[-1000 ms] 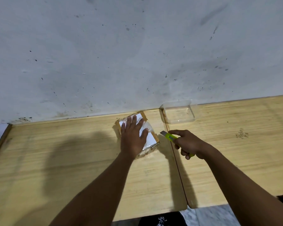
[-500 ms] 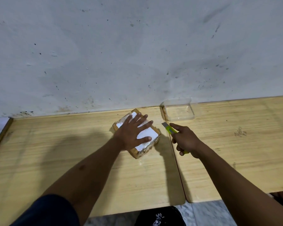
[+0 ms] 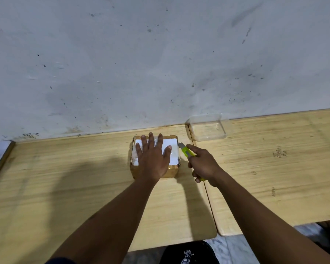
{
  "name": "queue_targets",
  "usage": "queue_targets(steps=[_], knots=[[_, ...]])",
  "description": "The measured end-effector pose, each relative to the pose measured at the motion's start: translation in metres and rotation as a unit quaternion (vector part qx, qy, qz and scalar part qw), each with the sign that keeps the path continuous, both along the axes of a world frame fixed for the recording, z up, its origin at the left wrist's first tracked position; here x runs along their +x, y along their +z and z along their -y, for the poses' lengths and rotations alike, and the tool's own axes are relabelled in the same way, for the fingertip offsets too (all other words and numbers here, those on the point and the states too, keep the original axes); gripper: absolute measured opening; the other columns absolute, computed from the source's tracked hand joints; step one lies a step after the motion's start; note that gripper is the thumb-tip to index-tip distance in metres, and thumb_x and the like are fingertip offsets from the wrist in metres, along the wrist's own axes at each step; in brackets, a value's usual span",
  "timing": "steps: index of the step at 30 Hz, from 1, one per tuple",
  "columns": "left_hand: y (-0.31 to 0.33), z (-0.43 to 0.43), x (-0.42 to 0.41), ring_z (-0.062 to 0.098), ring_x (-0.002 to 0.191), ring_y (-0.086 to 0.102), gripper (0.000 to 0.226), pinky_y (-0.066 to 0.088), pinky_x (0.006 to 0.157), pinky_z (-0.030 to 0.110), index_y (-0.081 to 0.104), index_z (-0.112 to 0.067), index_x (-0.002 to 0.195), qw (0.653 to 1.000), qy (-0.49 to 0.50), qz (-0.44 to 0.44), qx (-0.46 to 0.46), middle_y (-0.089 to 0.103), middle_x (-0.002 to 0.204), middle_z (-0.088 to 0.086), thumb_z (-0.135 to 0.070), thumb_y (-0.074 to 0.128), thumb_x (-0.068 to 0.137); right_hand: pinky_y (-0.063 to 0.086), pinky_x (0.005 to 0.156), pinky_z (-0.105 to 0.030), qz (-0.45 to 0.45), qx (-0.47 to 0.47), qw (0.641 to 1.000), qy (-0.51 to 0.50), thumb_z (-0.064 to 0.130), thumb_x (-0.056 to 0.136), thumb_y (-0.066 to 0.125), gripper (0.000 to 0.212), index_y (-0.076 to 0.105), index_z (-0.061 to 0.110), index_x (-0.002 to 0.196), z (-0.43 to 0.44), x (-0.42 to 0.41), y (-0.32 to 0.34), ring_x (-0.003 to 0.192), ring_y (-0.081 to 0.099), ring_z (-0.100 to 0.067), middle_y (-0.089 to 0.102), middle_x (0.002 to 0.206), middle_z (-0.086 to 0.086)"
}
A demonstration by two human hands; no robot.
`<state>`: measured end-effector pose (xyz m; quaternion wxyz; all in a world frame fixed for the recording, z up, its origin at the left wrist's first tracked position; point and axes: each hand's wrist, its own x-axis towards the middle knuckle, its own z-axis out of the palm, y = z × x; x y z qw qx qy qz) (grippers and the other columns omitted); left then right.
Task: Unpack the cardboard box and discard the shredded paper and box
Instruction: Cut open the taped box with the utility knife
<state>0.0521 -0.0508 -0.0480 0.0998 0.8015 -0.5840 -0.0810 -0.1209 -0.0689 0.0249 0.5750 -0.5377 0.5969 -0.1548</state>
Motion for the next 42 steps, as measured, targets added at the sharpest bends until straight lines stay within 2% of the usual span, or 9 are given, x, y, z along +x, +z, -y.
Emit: queue_targets(steps=[6,11,14,18,21,26,30,34,42], knots=[[-0.007,-0.001,0.007,0.033,0.151,0.001,0.074,0.001,0.120,0.054,0.020,-0.028,0.154,0.999,-0.021,0.037,-0.018,0.014,0.163,0.008,-0.064,0.001,0.092,0.045,0.041,-0.026,-0.018,-0.007,1.000,0.015,0.009,0.095,0.038,0.058,0.040,0.035,0.146,-0.001,0.004,0.003,0.047,0.046,-0.018,0.057,0.079,-0.005],[-0.010,-0.001,0.008,0.035,0.150,0.009,0.071,0.005,0.120,0.054,0.027,-0.027,0.153,0.998,-0.017,0.042,-0.039,0.026,0.160,0.009,-0.063,0.009,0.094,0.052,0.044,-0.031,-0.073,-0.075,0.991,0.078,0.004,0.092,0.036,0.061,0.043,0.032,0.145,-0.002,0.009,0.012,0.054,0.052,-0.022,0.057,0.077,-0.002],[-0.011,-0.001,0.008,0.036,0.149,0.012,0.069,0.008,0.120,0.055,0.031,-0.026,0.152,0.998,-0.012,0.041,-0.049,0.029,0.159,0.010,-0.061,0.013,0.095,0.058,0.049,-0.039,-0.107,-0.120,0.980,0.120,0.004,0.092,0.035,0.061,0.042,0.032,0.146,-0.002,0.012,0.017,0.051,0.053,-0.024,0.063,0.094,-0.011],[-0.012,-0.001,0.003,0.037,0.149,0.013,0.065,0.008,0.119,0.056,0.032,-0.025,0.151,0.997,-0.007,0.061,-0.056,0.029,0.159,0.011,-0.058,0.016,0.098,0.053,0.044,-0.033,-0.152,-0.137,0.967,0.150,0.010,0.091,0.041,0.061,0.037,0.029,0.149,-0.004,0.013,0.016,0.050,0.049,-0.021,0.063,0.110,-0.014],[-0.013,-0.001,0.002,0.037,0.149,0.012,0.064,0.007,0.119,0.055,0.032,-0.025,0.151,0.996,-0.001,0.065,-0.056,0.028,0.159,0.011,-0.057,0.017,0.099,0.048,0.039,-0.029,-0.171,-0.135,0.964,0.154,0.015,0.090,0.044,0.062,0.036,0.031,0.149,-0.004,0.017,0.014,0.053,0.046,-0.019,0.061,0.107,-0.013],[-0.012,0.002,0.001,0.036,0.150,0.005,0.065,0.004,0.120,0.055,0.024,-0.026,0.154,0.997,0.009,0.059,-0.038,0.020,0.162,0.010,-0.058,0.011,0.098,0.054,0.046,-0.033,-0.165,-0.121,0.967,0.154,0.015,0.090,0.046,0.061,0.038,0.025,0.149,-0.002,0.016,0.022,0.052,0.051,-0.023,0.058,0.125,-0.014],[-0.012,0.002,0.001,0.034,0.150,0.000,0.065,0.001,0.120,0.055,0.019,-0.027,0.155,0.998,0.008,0.051,-0.028,0.014,0.163,0.009,-0.058,0.010,0.098,0.049,0.040,-0.028,-0.172,-0.125,0.964,0.161,0.016,0.089,0.047,0.061,0.038,0.023,0.149,-0.003,0.018,0.023,0.050,0.050,-0.021,0.057,0.118,-0.012],[-0.011,0.002,0.001,0.034,0.151,-0.001,0.063,-0.001,0.120,0.055,0.018,-0.027,0.155,0.998,0.008,0.053,-0.023,0.012,0.164,0.008,-0.057,0.013,0.100,0.048,0.041,-0.027,-0.185,-0.127,0.959,0.171,0.015,0.092,0.046,0.060,0.036,0.023,0.150,-0.005,0.015,0.023,0.051,0.052,-0.022,0.055,0.129,-0.015],[-0.005,0.002,-0.001,0.032,0.150,-0.008,0.062,-0.007,0.119,0.052,0.010,-0.028,0.156,0.999,0.013,0.048,0.003,0.003,0.165,0.007,-0.056,0.012,0.101,0.048,0.041,-0.026,-0.202,-0.115,0.957,0.175,0.012,0.090,0.044,0.062,0.037,0.027,0.150,-0.008,0.012,0.021,0.052,0.053,-0.023,0.051,0.135,-0.014]])
